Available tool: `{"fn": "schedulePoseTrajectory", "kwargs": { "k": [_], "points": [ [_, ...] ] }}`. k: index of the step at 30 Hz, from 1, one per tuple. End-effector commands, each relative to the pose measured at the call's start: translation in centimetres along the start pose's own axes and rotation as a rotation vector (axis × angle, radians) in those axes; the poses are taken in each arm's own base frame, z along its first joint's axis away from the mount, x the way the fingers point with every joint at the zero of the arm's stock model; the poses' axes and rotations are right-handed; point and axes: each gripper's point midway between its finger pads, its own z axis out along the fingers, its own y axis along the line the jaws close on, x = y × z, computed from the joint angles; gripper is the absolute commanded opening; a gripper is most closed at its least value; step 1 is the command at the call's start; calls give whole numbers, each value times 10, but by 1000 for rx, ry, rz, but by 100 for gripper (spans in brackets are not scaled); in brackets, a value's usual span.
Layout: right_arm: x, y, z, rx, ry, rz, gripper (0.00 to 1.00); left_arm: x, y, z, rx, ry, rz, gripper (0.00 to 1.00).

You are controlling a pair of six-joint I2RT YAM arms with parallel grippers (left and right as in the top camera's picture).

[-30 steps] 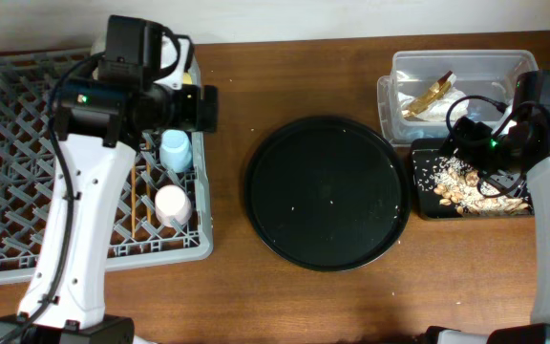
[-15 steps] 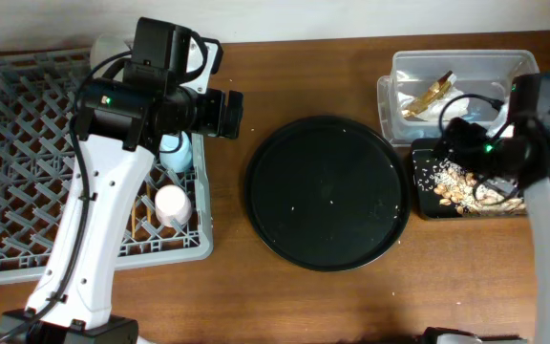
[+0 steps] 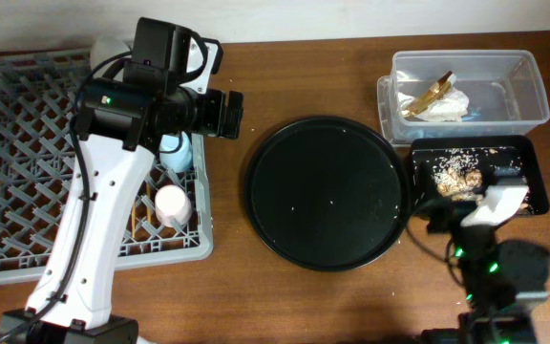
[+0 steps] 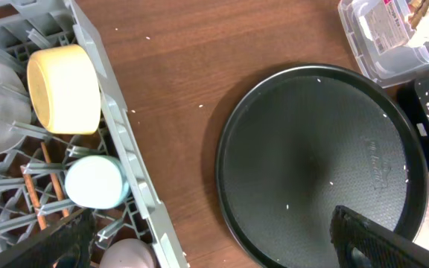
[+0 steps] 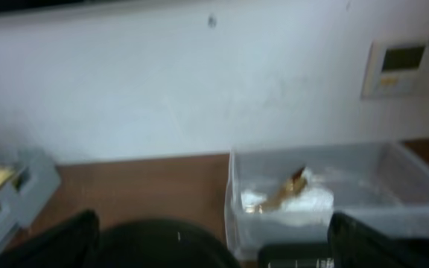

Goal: Sort waste into correct bins and load items into the dishwasher rack

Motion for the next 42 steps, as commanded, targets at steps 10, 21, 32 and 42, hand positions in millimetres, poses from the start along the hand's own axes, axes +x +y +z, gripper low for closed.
{"fn": "schedulePoseTrajectory", "kwargs": {
  "k": [10, 21, 32, 42],
  "points": [
    [107, -12, -10, 9, -41, -19, 98, -2, -2, -1, 11, -4, 12, 100],
    [112, -13, -10, 10, -20, -17, 99, -2, -2, -1, 11, -4, 12, 100],
    [112, -13, -10, 10, -20, -17, 98, 3, 6, -6, -39, 6, 15, 100],
    [112, -13, -10, 10, -20, -17, 98, 28, 26, -30, -86, -450, 104, 100]
  ]
}}
